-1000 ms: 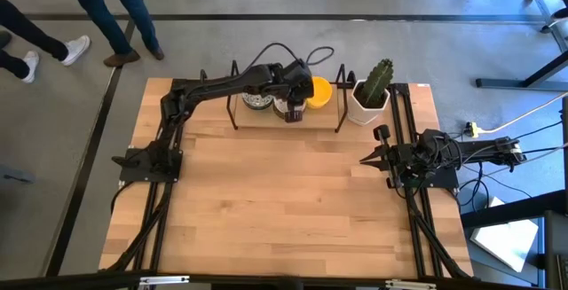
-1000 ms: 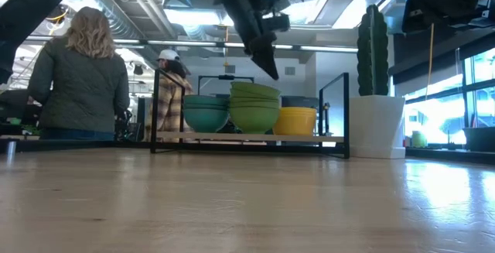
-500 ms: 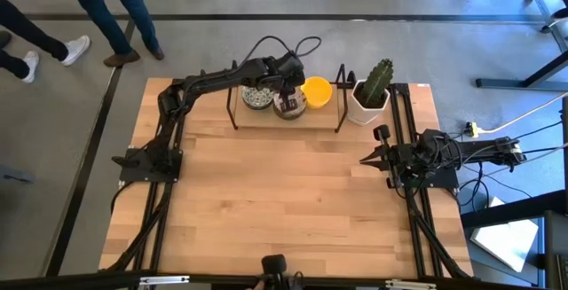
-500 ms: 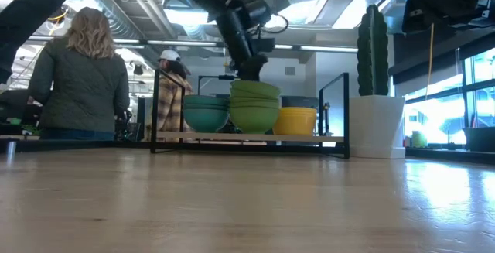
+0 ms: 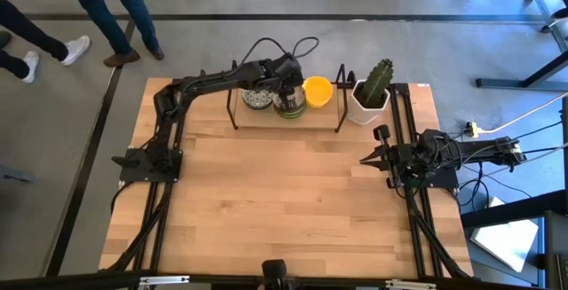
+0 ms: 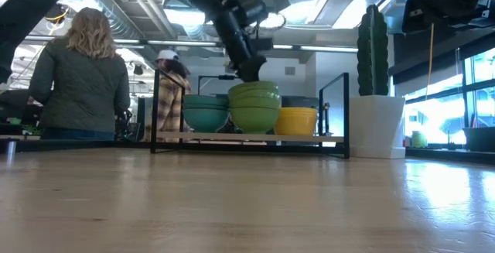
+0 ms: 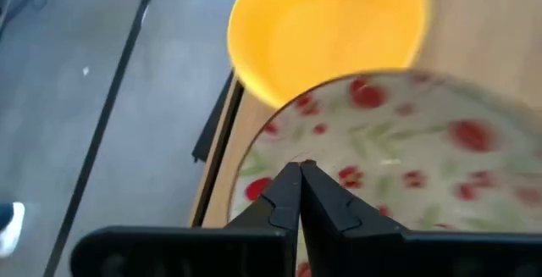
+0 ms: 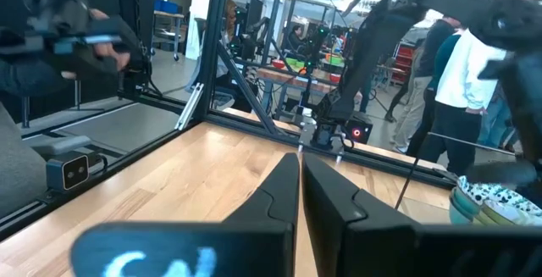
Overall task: Pick & Place Mini bowls
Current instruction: Stack the red patterned bowl on the red patterned bowl on the shelf, then return to Home Position
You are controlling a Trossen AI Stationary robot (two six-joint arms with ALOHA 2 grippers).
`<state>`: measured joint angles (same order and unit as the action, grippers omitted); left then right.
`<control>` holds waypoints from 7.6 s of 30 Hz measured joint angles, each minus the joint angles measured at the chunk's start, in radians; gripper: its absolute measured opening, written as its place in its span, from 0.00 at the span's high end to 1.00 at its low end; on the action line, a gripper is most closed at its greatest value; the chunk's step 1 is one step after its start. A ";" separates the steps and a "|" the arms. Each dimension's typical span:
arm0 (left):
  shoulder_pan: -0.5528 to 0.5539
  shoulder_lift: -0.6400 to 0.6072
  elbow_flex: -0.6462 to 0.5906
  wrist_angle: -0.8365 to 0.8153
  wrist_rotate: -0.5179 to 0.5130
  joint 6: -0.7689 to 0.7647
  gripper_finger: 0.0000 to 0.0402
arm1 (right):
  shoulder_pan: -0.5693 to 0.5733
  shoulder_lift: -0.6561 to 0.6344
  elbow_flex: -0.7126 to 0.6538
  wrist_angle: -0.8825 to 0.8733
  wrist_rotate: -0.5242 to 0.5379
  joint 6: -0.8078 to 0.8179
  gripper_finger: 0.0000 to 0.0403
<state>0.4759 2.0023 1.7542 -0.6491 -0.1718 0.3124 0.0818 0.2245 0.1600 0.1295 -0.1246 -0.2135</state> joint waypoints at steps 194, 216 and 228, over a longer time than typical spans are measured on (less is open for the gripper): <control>-0.428 -1.981 -1.746 0.683 0.285 0.015 0.98 | -0.164 -0.193 -0.153 -0.096 0.019 0.156 0.91; -0.428 -1.981 -1.746 0.683 0.285 0.015 0.97 | -0.164 -0.193 -0.153 -0.096 0.019 0.156 0.91; -0.428 -1.981 -1.746 0.683 0.285 0.015 0.98 | -0.164 -0.193 -0.153 -0.096 0.019 0.156 0.91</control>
<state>0.0475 0.0212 0.0086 0.0341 0.1135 0.3271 -0.0818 0.0311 0.0067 0.0334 -0.1059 -0.0570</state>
